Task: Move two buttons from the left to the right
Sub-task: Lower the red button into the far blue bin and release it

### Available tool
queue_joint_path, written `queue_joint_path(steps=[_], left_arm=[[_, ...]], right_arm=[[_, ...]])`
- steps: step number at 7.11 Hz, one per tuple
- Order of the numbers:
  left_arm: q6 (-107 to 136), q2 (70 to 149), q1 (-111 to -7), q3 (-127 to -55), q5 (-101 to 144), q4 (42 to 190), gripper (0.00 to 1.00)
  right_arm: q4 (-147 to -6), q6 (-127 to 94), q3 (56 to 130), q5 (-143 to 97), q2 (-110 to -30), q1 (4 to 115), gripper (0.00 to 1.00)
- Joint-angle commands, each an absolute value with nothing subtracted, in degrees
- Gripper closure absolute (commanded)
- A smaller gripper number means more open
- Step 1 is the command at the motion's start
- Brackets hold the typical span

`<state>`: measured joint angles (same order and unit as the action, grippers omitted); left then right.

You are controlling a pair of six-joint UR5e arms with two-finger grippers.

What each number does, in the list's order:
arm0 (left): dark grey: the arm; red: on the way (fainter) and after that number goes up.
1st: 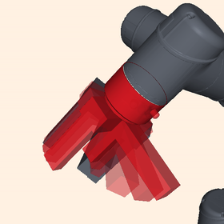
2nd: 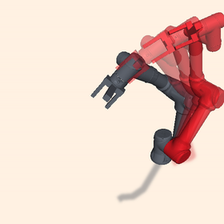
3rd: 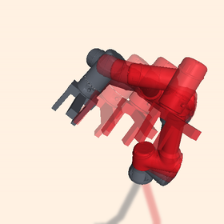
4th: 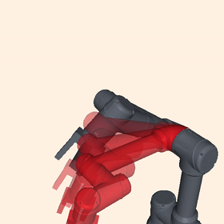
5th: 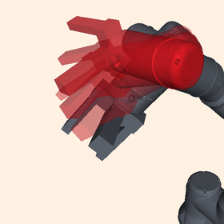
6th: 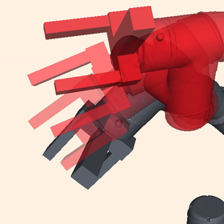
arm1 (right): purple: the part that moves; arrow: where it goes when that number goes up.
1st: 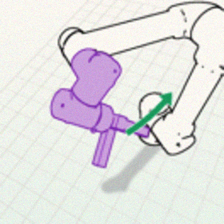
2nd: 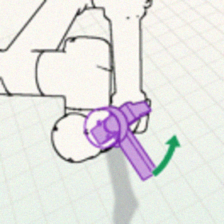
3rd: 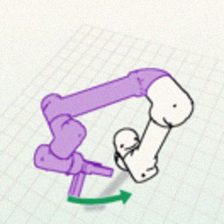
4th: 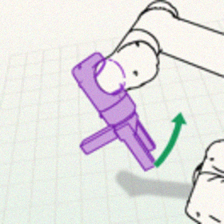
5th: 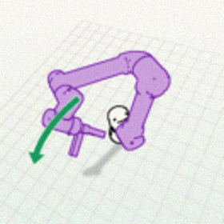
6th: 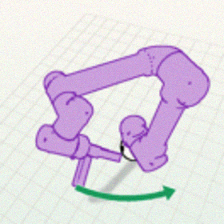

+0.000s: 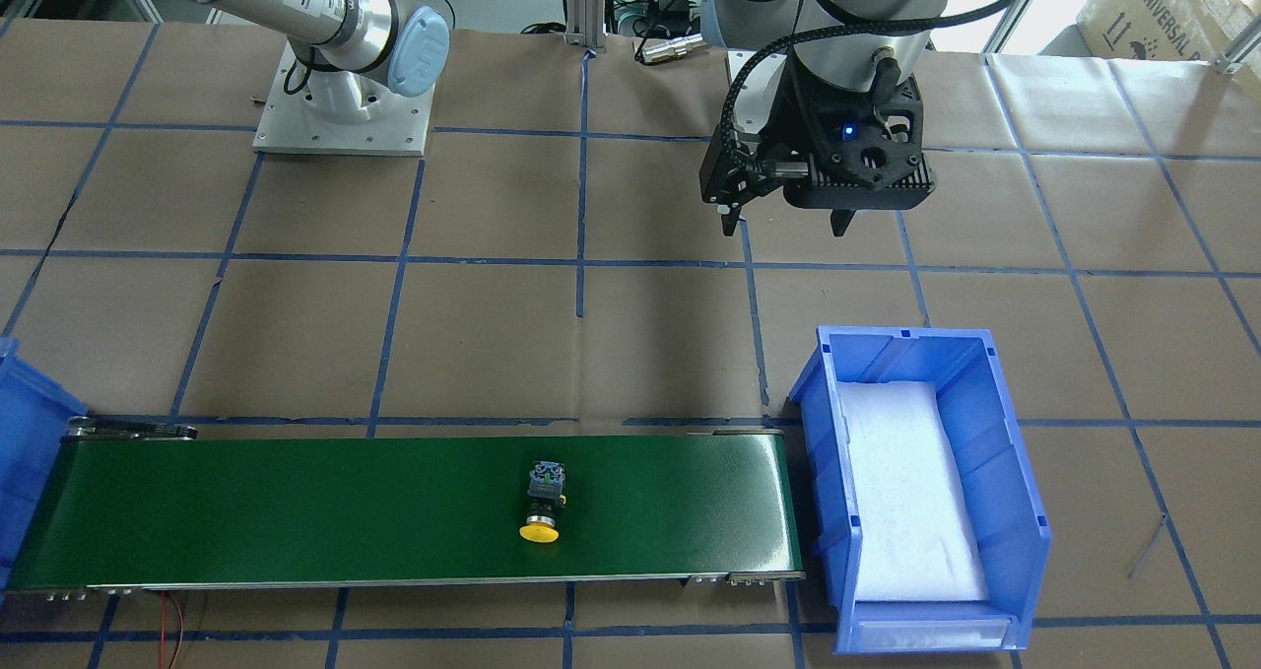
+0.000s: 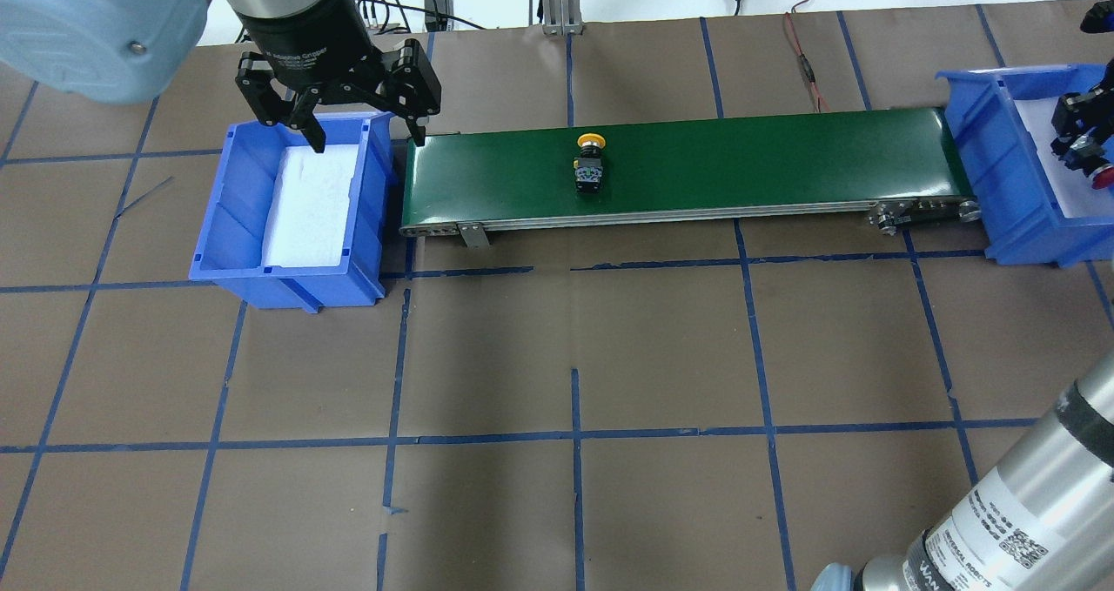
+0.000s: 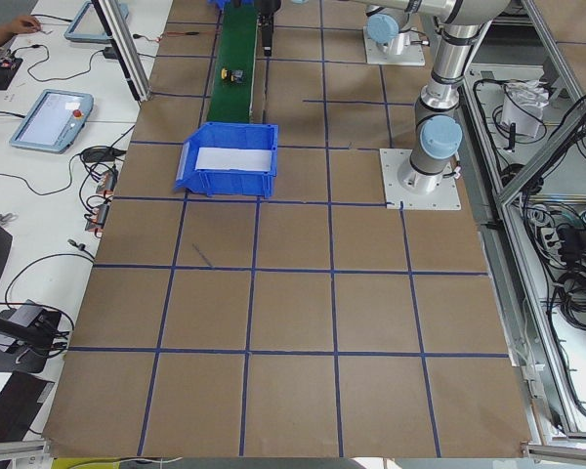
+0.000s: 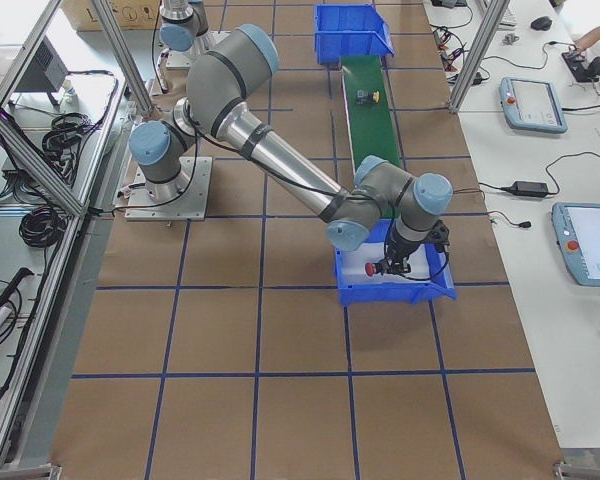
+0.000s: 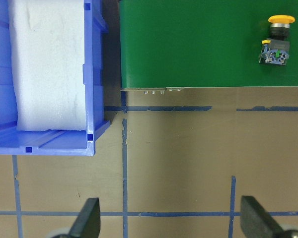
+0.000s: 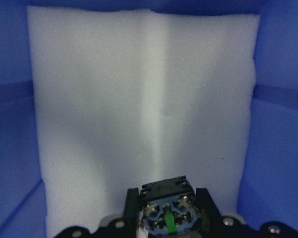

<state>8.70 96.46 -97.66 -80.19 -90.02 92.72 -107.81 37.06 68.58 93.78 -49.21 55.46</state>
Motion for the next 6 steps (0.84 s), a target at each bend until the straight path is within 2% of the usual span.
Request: queue_joint_path(steps=[1,2,3,5,6], left_arm=[[8.7,96.42,-97.65,-80.16,-90.17,92.72,0.0],[8.7,96.42,-97.65,-80.16,-90.26,92.72,0.0],[8.7,96.42,-97.65,-80.16,-90.35,92.72,0.0],[8.7,96.33,-97.65,-80.24,-90.35,92.72,0.0],[8.7,96.33,-97.65,-80.24,-90.35,92.72,0.0]], right_arm=[[-106.8,36.83,68.38,93.69,-48.52,55.46,0.27],[-102.09,36.65,66.81,93.6,-49.56,55.55,0.06],[-99.26,36.65,63.49,93.78,-49.92,56.24,0.01],[-91.61,36.65,57.59,93.95,-51.84,60.36,0.01],[-87.14,35.35,57.22,93.87,-53.77,62.73,0.01]])
